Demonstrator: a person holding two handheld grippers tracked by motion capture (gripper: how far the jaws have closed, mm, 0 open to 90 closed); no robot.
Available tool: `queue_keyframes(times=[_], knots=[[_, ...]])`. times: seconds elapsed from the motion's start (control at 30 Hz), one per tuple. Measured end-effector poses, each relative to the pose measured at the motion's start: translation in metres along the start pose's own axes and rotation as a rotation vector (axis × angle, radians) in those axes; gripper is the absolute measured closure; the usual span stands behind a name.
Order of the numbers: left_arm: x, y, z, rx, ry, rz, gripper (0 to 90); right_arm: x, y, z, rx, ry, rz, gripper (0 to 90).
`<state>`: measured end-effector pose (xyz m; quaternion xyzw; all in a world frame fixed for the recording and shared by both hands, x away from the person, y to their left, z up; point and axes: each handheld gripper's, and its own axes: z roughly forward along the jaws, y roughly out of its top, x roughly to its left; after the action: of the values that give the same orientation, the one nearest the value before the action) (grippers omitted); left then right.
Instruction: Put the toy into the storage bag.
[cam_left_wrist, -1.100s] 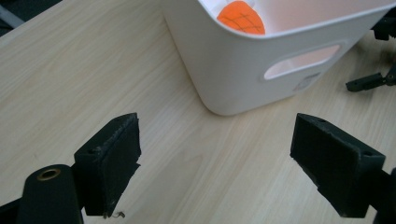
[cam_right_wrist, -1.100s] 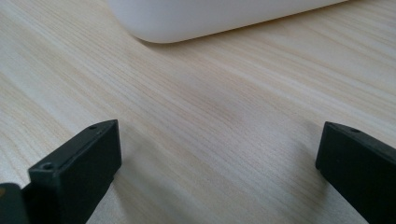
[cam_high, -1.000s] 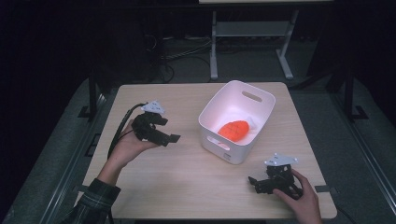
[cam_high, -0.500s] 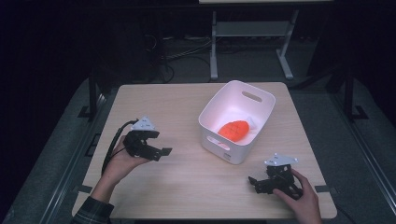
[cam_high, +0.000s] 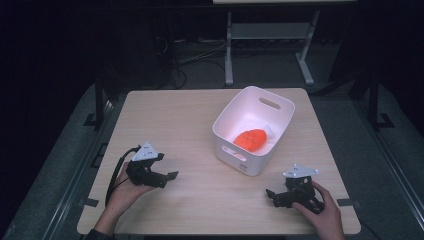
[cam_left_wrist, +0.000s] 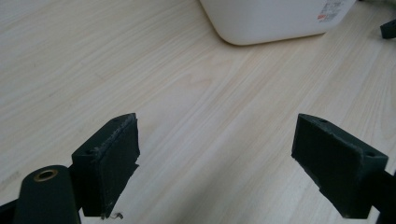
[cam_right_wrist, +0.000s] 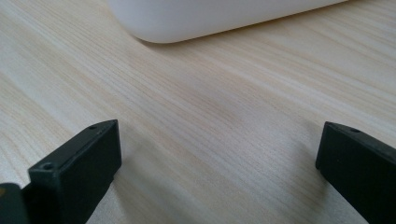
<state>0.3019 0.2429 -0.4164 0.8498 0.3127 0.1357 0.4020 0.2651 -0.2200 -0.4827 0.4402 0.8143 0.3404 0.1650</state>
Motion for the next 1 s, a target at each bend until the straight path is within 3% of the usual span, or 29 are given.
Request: queue_keyframes(times=[0.3,0.6,1.0], knots=[[0.001,-0.027,-0.005,-0.021,0.029,-0.023,14.2,0.0,0.0,0.0,0.0,0.0,0.0,0.0],[0.003,-0.062,-0.006,0.039,0.057,-0.042,13.9,0.0,0.0,0.0,0.0,0.0,0.0,0.0],[0.005,-0.077,-0.001,0.071,0.073,-0.028,12.9,0.0,0.0,0.0,0.0,0.0,0.001,0.0]])
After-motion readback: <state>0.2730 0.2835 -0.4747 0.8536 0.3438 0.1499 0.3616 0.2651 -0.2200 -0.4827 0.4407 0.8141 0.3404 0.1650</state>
